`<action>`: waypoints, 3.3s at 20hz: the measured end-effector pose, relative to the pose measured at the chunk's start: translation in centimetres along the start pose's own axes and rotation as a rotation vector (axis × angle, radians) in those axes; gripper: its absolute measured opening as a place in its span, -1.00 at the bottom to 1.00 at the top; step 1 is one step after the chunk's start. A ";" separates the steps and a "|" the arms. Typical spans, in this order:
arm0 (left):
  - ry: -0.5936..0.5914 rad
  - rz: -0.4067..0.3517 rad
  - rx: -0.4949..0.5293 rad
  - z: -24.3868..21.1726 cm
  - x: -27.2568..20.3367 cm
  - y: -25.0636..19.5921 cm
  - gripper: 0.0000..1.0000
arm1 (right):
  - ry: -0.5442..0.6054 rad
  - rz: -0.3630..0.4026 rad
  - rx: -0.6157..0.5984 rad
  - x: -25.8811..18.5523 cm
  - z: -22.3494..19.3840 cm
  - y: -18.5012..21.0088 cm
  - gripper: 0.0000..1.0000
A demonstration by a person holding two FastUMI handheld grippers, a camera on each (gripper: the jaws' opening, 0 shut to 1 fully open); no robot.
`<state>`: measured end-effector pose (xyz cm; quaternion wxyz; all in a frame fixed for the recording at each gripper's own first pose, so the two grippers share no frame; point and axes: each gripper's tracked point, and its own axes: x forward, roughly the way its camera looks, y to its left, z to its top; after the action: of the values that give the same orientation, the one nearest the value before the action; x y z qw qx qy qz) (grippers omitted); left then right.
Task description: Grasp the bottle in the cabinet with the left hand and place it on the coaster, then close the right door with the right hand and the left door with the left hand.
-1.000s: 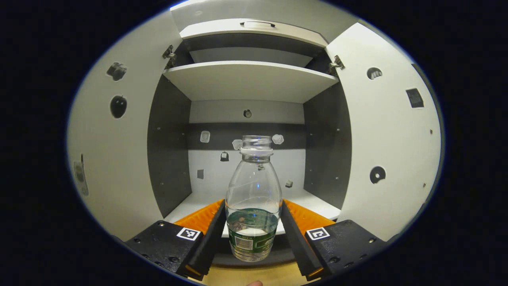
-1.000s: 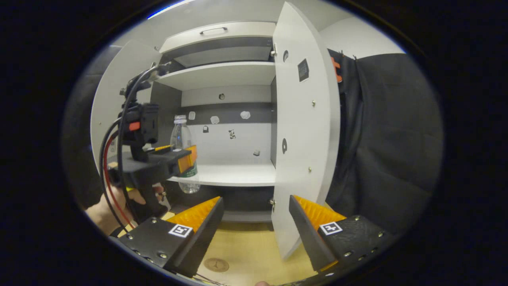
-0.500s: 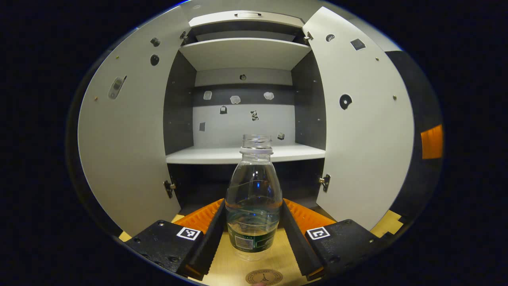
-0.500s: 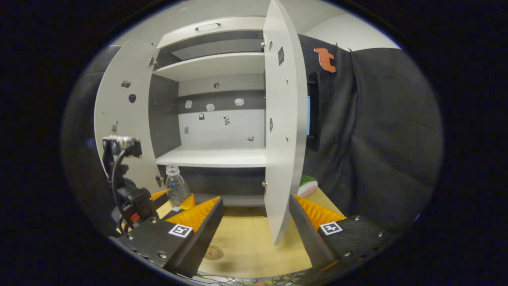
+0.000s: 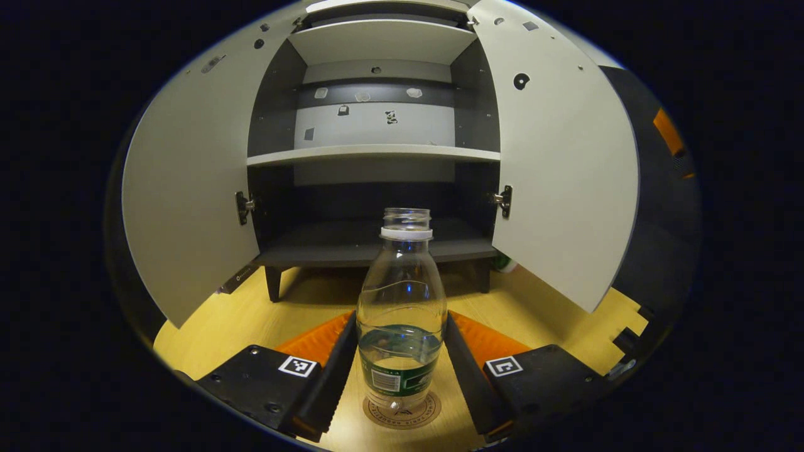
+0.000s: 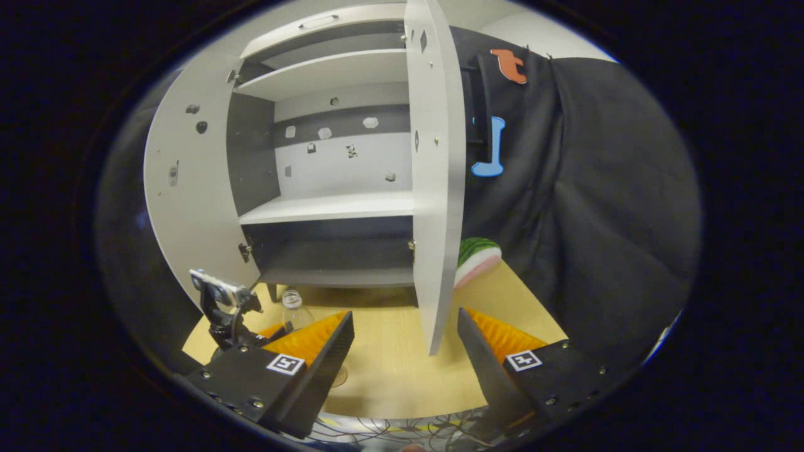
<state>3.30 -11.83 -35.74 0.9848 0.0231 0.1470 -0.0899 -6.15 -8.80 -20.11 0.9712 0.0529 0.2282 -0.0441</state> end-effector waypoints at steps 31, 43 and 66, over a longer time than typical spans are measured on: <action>-0.027 0.067 0.046 1.8 -1.9 -0.9 0.68 | 0.029 0.030 0.032 -0.2 -1.5 -1.0 1.00; -0.216 0.110 -0.028 18.0 -6.8 1.3 0.67 | -0.244 -0.040 0.077 -2.1 12.5 -9.4 0.94; -0.184 0.254 -0.068 19.4 -11.7 7.8 0.66 | -0.314 0.190 0.040 2.3 17.9 -4.8 0.96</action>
<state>-0.76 -3.58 -13.61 0.9977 -0.0004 0.0550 0.0386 3.26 -15.91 -5.58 0.9934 0.0860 0.0670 0.0357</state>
